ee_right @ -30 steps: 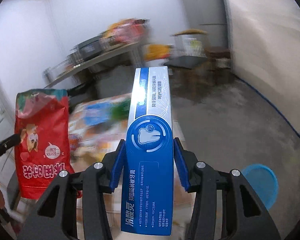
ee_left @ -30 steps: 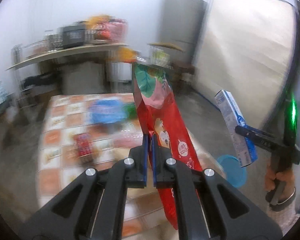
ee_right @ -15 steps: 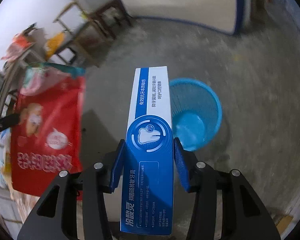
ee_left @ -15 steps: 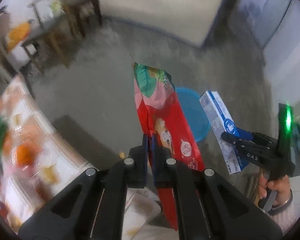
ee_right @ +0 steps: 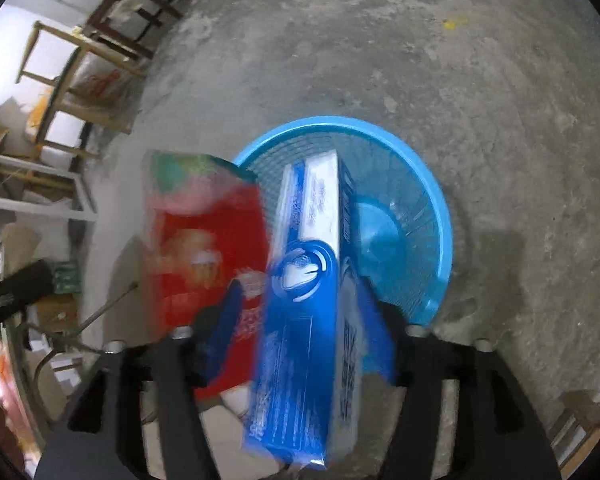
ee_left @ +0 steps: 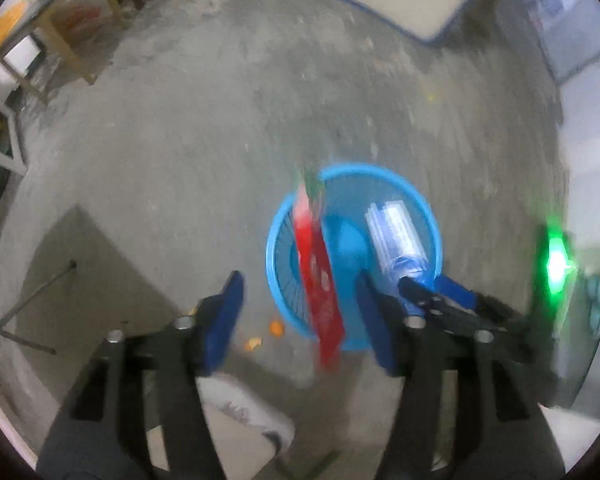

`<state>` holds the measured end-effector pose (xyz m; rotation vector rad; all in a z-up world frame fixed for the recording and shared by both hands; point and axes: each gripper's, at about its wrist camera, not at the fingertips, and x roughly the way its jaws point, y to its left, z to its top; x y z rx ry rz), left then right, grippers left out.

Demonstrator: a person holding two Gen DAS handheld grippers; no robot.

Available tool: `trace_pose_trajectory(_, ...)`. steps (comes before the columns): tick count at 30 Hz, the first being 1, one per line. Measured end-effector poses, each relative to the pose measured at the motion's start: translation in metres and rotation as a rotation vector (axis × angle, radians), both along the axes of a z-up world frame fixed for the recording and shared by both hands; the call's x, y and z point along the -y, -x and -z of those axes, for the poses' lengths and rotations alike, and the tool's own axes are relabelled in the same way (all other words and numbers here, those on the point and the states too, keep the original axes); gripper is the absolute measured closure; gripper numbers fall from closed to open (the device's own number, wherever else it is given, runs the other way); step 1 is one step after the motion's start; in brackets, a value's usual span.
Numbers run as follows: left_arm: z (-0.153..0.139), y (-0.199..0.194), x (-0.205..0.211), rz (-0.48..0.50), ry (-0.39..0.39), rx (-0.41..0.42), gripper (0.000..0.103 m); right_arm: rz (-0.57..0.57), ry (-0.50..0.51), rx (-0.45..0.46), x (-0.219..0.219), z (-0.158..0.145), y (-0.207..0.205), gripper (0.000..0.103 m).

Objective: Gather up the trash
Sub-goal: 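Open both tools to drop the snack bag and toothpaste box into the blue wastebasket, then move both tools back toward the table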

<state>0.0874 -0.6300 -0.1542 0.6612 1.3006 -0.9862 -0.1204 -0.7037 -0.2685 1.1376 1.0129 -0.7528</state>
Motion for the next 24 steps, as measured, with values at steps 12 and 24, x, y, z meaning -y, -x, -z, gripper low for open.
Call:
trace_pose_trajectory(12, -0.098, 0.023, -0.066, 0.108, 0.162, 0.058, 0.045, 0.01, 0.056, 0.02, -0.02, -0.009, 0.031, 0.036)
trace_pose_trajectory(24, -0.191, 0.047, -0.282, -0.111, 0.406, 0.181, 0.022, -0.121, 0.348, -0.031, -0.118, -0.146, 0.063, 0.023)
